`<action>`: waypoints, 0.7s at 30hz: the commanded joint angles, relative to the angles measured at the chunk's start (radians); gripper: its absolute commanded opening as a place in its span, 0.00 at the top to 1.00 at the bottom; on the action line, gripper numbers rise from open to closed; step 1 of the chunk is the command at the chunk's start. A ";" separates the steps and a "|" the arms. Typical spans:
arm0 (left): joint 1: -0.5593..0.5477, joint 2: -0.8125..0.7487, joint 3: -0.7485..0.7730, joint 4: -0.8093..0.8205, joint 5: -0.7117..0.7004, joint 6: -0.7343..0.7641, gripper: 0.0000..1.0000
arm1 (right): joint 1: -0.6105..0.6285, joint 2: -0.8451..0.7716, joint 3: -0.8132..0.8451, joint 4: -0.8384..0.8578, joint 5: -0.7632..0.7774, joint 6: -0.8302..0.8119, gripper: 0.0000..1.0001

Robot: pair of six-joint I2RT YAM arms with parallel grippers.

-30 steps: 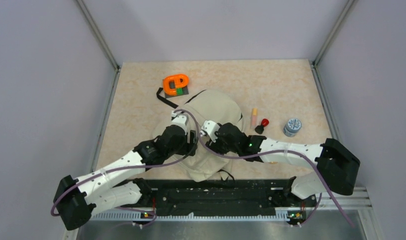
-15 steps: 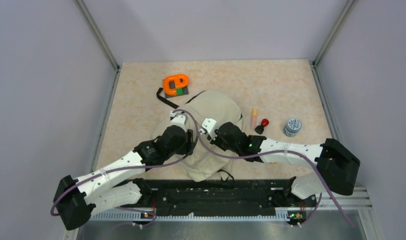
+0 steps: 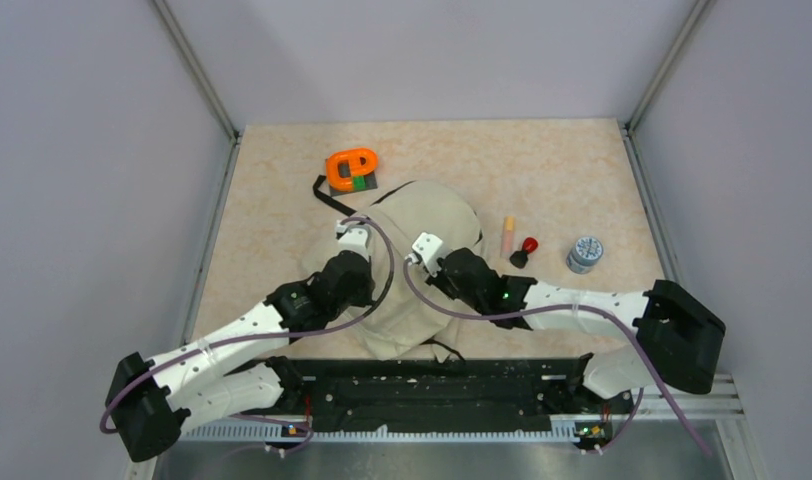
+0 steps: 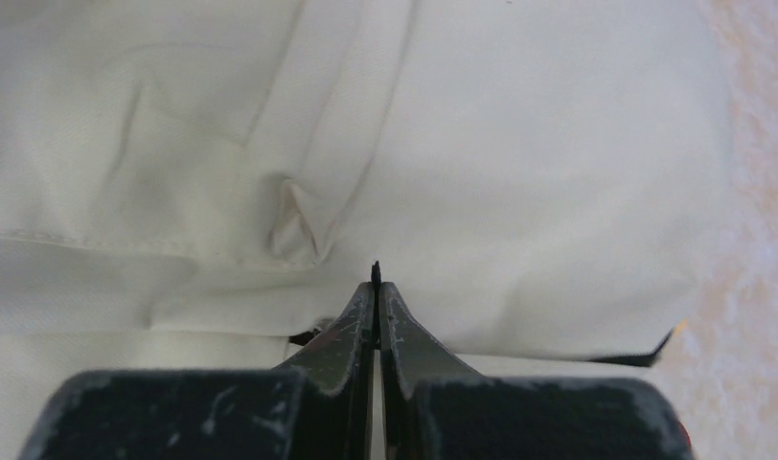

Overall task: Pack the student bag
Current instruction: Unzip the student bag at the center of the board.

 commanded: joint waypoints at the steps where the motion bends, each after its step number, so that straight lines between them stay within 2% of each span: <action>1: -0.001 -0.026 0.003 0.014 -0.073 0.002 0.93 | 0.008 -0.055 -0.028 0.106 0.245 0.055 1.00; 2: -0.001 -0.029 0.000 0.013 -0.079 0.003 1.00 | 0.008 -0.055 -0.030 0.110 0.298 0.065 1.00; 5: -0.001 -0.039 -0.003 0.008 -0.086 0.006 1.00 | 0.007 -0.054 -0.032 0.116 0.406 0.081 1.00; 11: -0.001 -0.051 -0.009 -0.015 -0.112 0.004 1.00 | 0.007 -0.055 -0.029 0.141 0.521 0.108 1.00; 15: -0.001 -0.060 -0.002 -0.046 -0.148 -0.014 1.00 | 0.003 -0.061 -0.029 0.160 0.557 0.109 1.00; 21: -0.001 -0.082 0.002 -0.082 -0.183 -0.016 1.00 | -0.035 -0.063 -0.011 0.158 0.532 0.131 1.00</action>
